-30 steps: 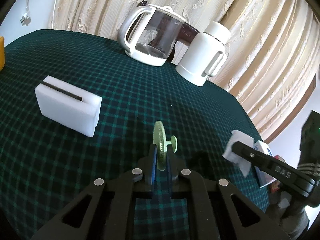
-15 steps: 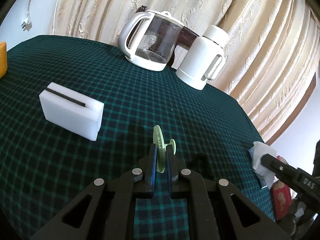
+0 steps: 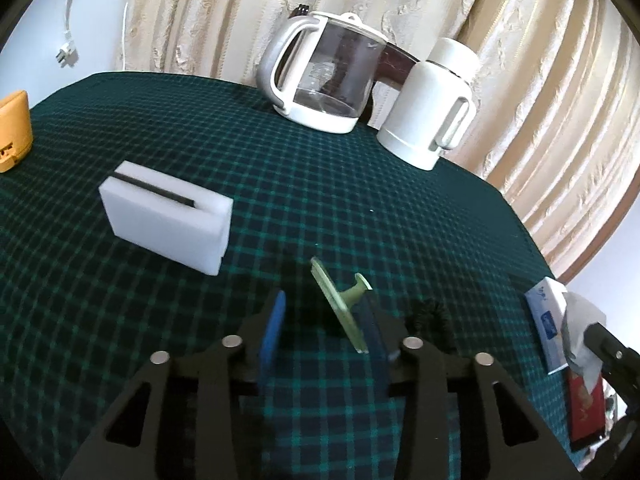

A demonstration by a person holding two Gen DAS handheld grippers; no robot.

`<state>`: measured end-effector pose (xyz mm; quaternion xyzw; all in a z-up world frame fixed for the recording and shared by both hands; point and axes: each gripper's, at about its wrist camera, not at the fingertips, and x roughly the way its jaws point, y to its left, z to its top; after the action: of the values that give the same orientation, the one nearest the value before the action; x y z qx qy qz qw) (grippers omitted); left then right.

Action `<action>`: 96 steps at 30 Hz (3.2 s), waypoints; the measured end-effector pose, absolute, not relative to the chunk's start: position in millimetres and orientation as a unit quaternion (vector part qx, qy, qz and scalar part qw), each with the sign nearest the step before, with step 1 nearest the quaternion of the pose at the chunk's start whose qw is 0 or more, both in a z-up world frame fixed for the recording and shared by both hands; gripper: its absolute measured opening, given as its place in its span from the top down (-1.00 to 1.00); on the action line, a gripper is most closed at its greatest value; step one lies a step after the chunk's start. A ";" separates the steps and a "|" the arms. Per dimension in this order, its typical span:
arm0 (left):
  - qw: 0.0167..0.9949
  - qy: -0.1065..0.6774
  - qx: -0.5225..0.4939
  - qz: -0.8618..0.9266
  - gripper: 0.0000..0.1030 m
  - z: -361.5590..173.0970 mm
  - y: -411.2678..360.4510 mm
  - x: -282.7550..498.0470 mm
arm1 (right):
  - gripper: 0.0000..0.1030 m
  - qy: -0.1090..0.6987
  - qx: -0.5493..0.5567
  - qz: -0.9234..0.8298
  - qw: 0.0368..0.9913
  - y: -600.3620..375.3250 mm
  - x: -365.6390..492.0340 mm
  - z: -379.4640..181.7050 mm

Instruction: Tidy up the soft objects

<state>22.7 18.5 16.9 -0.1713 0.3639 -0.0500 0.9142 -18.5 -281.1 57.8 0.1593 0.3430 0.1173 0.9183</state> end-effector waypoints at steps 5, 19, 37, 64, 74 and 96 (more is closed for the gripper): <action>0.911 0.376 -0.165 -0.041 -0.15 13.8 16.5 26.0 | 0.26 0.338 0.167 0.119 0.918 -290.4 -24.6 57.5; 0.899 0.409 -0.148 -0.055 -0.24 11.2 -6.5 32.5 | 0.26 0.321 0.182 0.124 0.921 -307.9 -37.8 58.7; 0.900 0.410 -0.125 -0.072 0.45 6.5 -28.5 52.4 | 0.26 0.315 0.195 0.122 0.921 -324.4 -46.4 57.8; 0.922 0.345 -0.103 -0.144 0.49 59.5 -76.0 8.1 | 0.26 0.261 0.237 -0.001 0.936 -419.6 -95.7 69.6; 0.916 0.336 -0.081 -0.203 0.49 76.9 -124.0 -9.4 | 0.25 0.249 0.244 -0.057 0.936 -456.6 -113.7 67.0; 0.879 0.337 -0.019 -0.337 0.48 98.0 -247.4 -37.0 | -0.33 0.261 0.203 -0.138 0.934 -490.4 -126.2 50.2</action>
<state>-37.0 -247.4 98.0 -0.0187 0.3372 -0.3372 0.8788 -126.2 -490.4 50.2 0.2026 0.2614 -0.1384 0.9335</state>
